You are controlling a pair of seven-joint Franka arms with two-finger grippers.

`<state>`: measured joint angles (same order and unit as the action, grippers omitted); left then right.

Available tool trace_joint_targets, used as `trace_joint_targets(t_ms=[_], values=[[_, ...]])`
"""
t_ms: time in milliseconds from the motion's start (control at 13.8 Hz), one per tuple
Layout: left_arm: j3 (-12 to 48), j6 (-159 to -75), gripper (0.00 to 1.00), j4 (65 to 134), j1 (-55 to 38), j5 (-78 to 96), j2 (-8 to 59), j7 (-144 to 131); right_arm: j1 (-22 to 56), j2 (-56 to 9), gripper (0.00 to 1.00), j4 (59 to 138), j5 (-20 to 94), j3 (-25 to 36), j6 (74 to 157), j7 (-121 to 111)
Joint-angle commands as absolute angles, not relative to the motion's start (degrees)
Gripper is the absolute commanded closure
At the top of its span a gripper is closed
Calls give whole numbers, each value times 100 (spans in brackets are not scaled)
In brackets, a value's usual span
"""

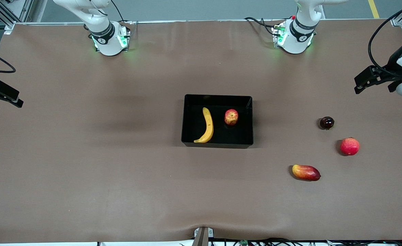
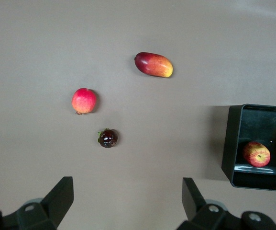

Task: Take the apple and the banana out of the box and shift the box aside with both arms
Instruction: 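Reach the left gripper into the black box toward the red apple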

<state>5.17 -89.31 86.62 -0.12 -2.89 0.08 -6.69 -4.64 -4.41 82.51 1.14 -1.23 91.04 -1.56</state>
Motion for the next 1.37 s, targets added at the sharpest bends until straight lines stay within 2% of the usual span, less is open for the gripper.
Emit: trace_joint_targets(t_ms=[0, 362, 506, 723, 940, 1157, 1302], values=[[606, -8815, 0, 8604, 62, -404, -35, -616, -448, 24, 0, 8874, 35, -141, 9428, -167], [659, -8684, 0, 8648, -35, -466, 26, -685, -466, -9, 0, 8833, 62, -132, 9378, -176], [930, -8648, 0, 9076, -219, -405, 18, -1165, -475, -9, 0, 8798, 62, -123, 9369, -184], [1579, -9436, 0, 9718, -237, -396, 87, -2299, -527, -26, 0, 8772, 123, -114, 9422, -185], [2213, -10701, 0, 10405, -255, -396, 368, -3731, -519, -53, 0, 8701, 114, -105, 9422, -185], [2610, -11598, 0, 10450, -403, -474, 1166, -4813, -519, -97, 0, 8657, 114, -114, 9404, -211], [2610, -12048, 0, 10424, -789, -606, 1606, -5543, -527, -97, 0, 8657, 114, -106, 9404, -220]])
